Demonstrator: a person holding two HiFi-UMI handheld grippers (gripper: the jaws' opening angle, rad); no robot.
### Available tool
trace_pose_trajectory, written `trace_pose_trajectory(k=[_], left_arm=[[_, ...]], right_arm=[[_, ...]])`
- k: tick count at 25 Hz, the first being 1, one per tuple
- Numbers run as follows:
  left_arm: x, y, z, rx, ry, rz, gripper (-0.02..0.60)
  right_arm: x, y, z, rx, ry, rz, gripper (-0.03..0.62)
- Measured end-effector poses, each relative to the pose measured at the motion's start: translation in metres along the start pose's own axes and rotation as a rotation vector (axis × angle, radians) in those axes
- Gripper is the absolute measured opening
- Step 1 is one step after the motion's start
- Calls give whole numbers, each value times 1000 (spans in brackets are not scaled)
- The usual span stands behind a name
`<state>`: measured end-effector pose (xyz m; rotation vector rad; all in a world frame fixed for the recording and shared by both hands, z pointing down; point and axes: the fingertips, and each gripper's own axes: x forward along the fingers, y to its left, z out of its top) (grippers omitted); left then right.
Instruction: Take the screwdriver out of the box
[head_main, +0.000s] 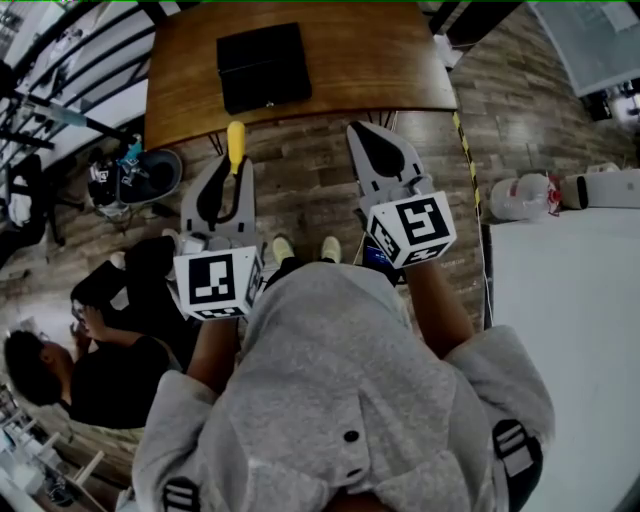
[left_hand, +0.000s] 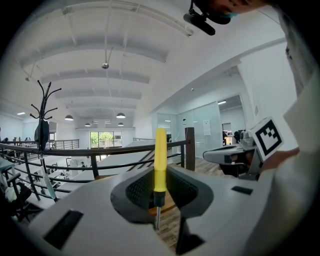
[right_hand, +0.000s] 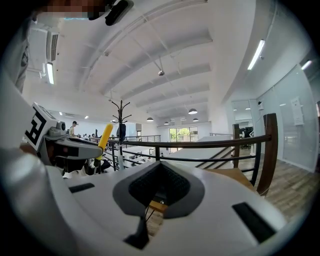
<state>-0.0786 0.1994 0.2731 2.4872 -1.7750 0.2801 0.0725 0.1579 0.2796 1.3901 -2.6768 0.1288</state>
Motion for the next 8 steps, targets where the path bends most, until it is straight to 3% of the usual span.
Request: trace_pose_trajectory(k=[8], left_arm=[[4,-4,-5,-21,-4,-14,81]], right_arm=[[2,-1,-2,-5,2,3,15]])
